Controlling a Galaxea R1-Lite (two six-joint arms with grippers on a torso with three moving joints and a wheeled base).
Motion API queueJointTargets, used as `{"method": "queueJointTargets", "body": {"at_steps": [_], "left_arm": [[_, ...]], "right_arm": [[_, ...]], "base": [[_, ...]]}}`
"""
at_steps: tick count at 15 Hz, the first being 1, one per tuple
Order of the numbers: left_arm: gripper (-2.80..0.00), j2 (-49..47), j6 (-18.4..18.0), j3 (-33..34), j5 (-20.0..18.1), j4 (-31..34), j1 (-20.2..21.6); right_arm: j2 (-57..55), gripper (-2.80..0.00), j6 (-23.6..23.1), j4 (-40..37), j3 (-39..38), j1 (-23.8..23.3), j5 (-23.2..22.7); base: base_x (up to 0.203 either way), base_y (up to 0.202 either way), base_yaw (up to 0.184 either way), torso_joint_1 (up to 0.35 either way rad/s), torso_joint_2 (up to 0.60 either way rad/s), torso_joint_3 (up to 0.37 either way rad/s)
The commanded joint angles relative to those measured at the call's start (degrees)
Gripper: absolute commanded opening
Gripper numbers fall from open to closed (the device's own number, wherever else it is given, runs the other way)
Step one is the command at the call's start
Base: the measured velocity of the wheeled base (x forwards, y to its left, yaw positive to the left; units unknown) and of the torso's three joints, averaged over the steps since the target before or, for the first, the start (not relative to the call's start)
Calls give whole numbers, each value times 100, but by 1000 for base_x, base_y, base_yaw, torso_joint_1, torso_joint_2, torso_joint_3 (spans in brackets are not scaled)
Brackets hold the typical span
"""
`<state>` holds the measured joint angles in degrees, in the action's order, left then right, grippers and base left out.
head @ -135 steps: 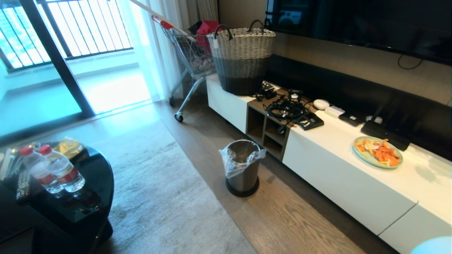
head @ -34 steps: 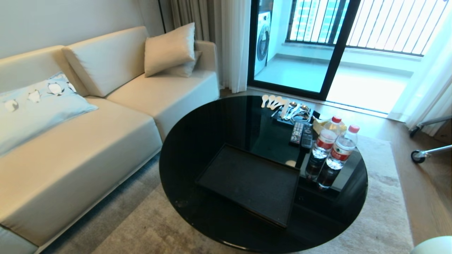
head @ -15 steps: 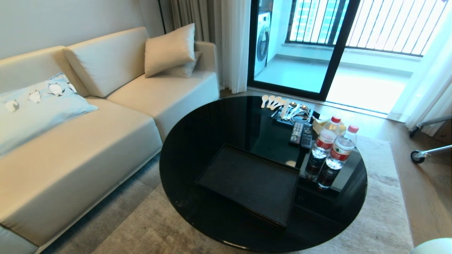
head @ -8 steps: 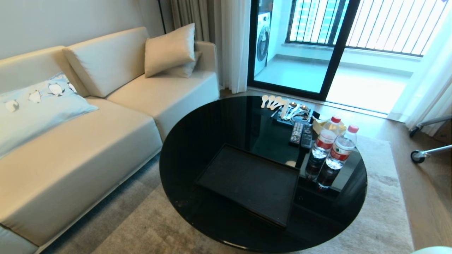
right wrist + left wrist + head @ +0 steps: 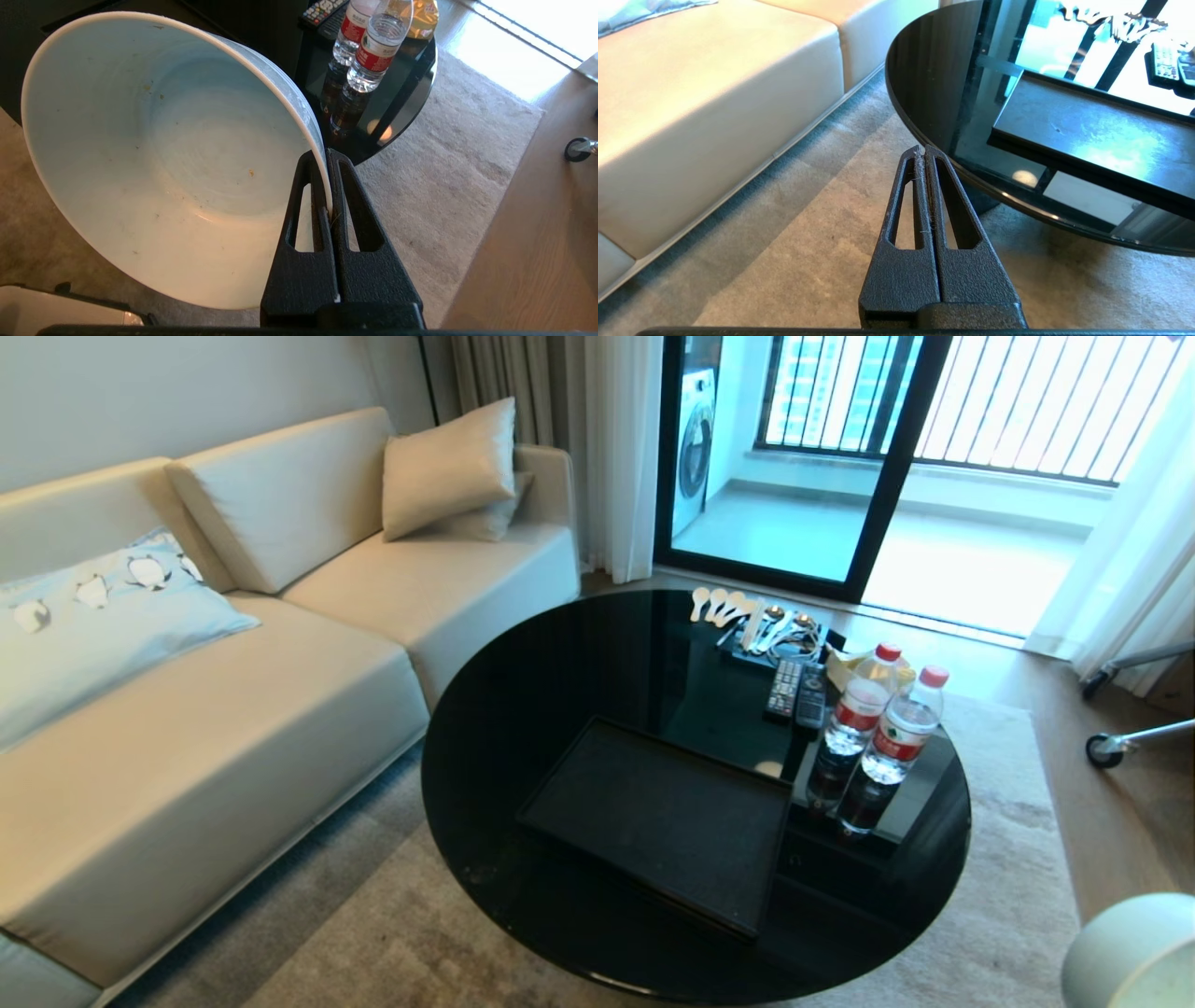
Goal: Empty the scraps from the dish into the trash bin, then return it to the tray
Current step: Put the bowl back to the table
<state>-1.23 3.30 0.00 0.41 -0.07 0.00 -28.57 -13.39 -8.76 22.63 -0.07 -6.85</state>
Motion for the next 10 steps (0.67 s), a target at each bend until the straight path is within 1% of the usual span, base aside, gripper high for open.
{"method": "queueJointTargets", "body": {"at_steps": [1,3,5,6,7,8,10], "left_arm": [[-280,32,4,0,3,-1,0],[-280,123,4,0,3,-1,0],[-280,123,4,0,3,-1,0],[-280,123,4,0,3,-1,0],[-280,123,4,0,3,-1,0],[-280,123,4,0,3,-1,0],[-280,123,4,0,3,-1,0]], "right_arm": [[-1690,-280,-92,-105,726,22,-10],[-2913,-280,-214,-215,1426,210,-13],[-4123,-280,-252,-268,2141,573,3],[-4803,-280,-187,-289,2559,817,91],[-5425,-280,-48,-303,2951,1066,252],[-6145,-280,196,-323,3453,1372,486],[-7512,-280,829,-517,4599,1968,903]], "base": [[0,0,0,0,0,0],[0,0,0,0,0,0],[0,0,0,0,0,0],[0,0,0,0,0,0],[0,0,0,0,0,0],[0,0,0,0,0,0],[0,0,0,0,0,0]]}}
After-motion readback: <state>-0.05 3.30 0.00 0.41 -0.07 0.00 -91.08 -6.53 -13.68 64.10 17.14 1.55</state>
